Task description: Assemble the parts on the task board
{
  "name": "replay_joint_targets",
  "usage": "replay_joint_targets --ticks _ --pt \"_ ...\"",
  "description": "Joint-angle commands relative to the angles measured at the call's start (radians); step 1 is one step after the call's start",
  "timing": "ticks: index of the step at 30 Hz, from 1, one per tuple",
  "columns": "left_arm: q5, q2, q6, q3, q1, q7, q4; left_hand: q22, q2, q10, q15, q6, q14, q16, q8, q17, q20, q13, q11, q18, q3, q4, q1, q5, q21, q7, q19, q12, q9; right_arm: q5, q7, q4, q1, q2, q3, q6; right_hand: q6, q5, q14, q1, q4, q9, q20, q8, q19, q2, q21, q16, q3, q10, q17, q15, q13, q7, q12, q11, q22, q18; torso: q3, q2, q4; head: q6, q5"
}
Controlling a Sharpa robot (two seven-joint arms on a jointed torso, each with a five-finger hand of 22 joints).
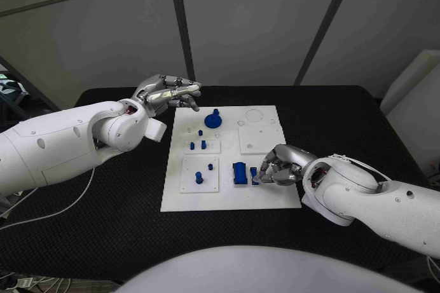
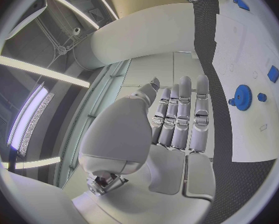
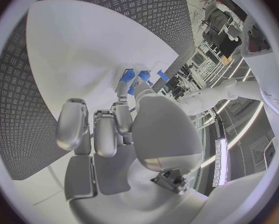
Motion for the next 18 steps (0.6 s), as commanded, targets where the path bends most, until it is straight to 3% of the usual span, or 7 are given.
replay_joint_targets --ticks 1,15,18 --pt "-0.003 -0.001 0.011 0.000 0.001 0.007 0.002 -0.001 0.008 -0.004 -0.002 -0.005 0.006 -0.006 0.007 -0.002 0.000 -0.001 0.001 0.048 -0.001 0.001 0.003 -0.002 -0.005 -0.002 0.004 -0.004 -0.001 -0.007 0.009 -0.003 0.000 0.003 0.000 0.021 -0.008 -0.005 0.080 0.009 -0.007 0.002 -0.005 0.002 0.003 -0.002 0.000 0.002 0.002 0.001 0.146 -0.006 -0.002 -0.001 0.000 -0.001 -0.001 -0.018 -0.0001 0.000 -0.0013 0.000 0.002" --pt "-0.003 0.004 0.012 0.000 0.001 0.008 -0.001 -0.001 0.008 -0.004 -0.002 -0.005 0.006 -0.006 0.007 -0.002 0.000 -0.001 0.001 0.048 -0.001 0.001 0.003 -0.002 -0.005 -0.002 0.004 -0.004 -0.001 -0.020 0.021 -0.067 0.000 0.038 -0.001 0.008 -0.005 -0.008 0.080 0.023 -0.018 0.004 -0.005 0.005 0.004 0.010 0.001 0.004 0.004 0.005 0.149 -0.007 0.004 -0.004 0.005 -0.003 0.001 -0.018 0.0029 0.001 0.0021 0.000 0.007" --pt "-0.003 0.005 0.012 0.000 0.001 0.008 -0.002 -0.001 0.008 -0.004 -0.002 -0.005 0.006 -0.006 0.007 -0.002 0.000 -0.001 0.001 0.048 -0.001 0.001 0.003 -0.002 -0.005 -0.002 0.004 -0.004 -0.001 -0.021 0.027 -0.081 0.000 0.048 -0.001 0.005 -0.005 -0.009 0.080 0.025 -0.019 0.004 -0.005 0.006 0.004 0.012 0.002 0.004 0.005 0.005 0.149 -0.007 0.004 -0.004 0.005 -0.003 0.002 -0.018 0.0021 0.000 0.0011 0.000 0.006"
